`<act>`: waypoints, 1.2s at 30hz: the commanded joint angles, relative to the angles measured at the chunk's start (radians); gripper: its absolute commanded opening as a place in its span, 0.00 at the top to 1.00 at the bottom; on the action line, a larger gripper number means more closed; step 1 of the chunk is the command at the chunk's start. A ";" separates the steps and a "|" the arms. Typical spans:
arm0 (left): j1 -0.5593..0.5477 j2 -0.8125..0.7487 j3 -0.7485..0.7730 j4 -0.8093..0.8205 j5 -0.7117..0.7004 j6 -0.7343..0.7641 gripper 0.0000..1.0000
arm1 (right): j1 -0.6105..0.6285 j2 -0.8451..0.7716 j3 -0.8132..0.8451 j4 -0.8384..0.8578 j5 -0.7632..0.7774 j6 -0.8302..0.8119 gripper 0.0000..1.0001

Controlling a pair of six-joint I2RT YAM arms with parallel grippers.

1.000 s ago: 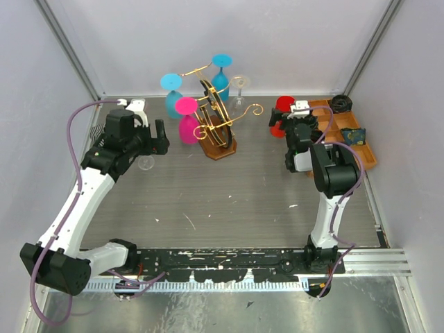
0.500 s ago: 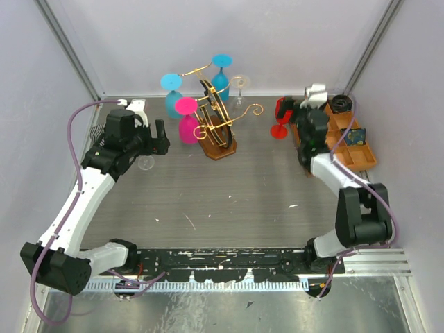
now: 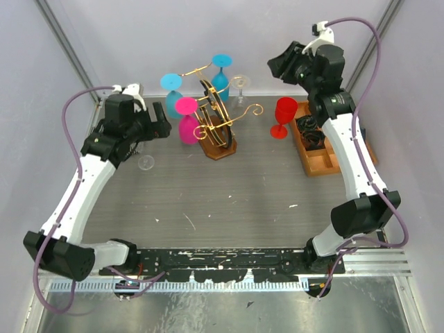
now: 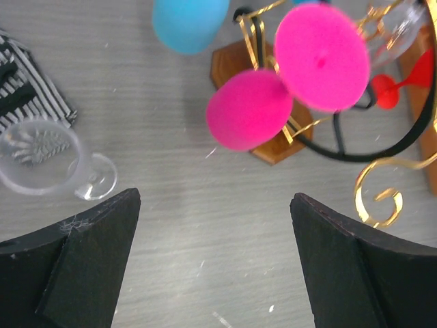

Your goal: Take the wine glass off the wine glass rack

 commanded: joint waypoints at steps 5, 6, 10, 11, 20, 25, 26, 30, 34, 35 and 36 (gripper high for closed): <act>0.080 0.230 0.214 0.131 0.219 -0.257 0.09 | 0.034 -0.013 0.017 -0.135 -0.122 0.090 0.48; 0.087 0.259 0.233 0.131 0.246 -0.285 0.11 | 0.034 -0.023 0.006 -0.133 -0.120 0.088 0.48; 0.102 0.342 0.279 0.137 0.307 -0.371 0.12 | 0.034 -0.052 -0.008 -0.139 -0.097 0.063 0.47; 0.105 0.361 0.282 0.148 0.324 -0.389 0.12 | 0.034 -0.056 -0.005 -0.141 -0.094 0.057 0.47; 0.111 0.437 0.305 0.241 0.473 -0.488 0.51 | 0.033 -0.061 -0.016 -0.151 -0.074 0.031 0.46; 0.122 0.409 0.287 0.268 0.476 -0.497 0.81 | 0.034 -0.053 -0.038 -0.133 -0.068 0.033 0.45; 0.125 0.409 0.289 0.264 0.481 -0.498 0.88 | 0.034 -0.044 -0.035 -0.130 -0.067 0.033 0.45; 0.138 0.398 0.280 0.265 0.490 -0.510 1.00 | 0.032 0.031 0.012 -0.130 -0.086 0.035 0.44; 0.157 0.367 0.268 0.271 0.484 -0.523 1.00 | 0.007 0.163 0.131 -0.152 -0.135 0.062 0.43; 0.163 0.358 0.262 0.281 0.489 -0.530 1.00 | -0.003 0.198 0.161 -0.153 -0.149 0.077 0.44; 0.169 0.350 0.255 0.295 0.497 -0.542 1.00 | -0.013 0.232 0.201 -0.153 -0.163 0.089 0.44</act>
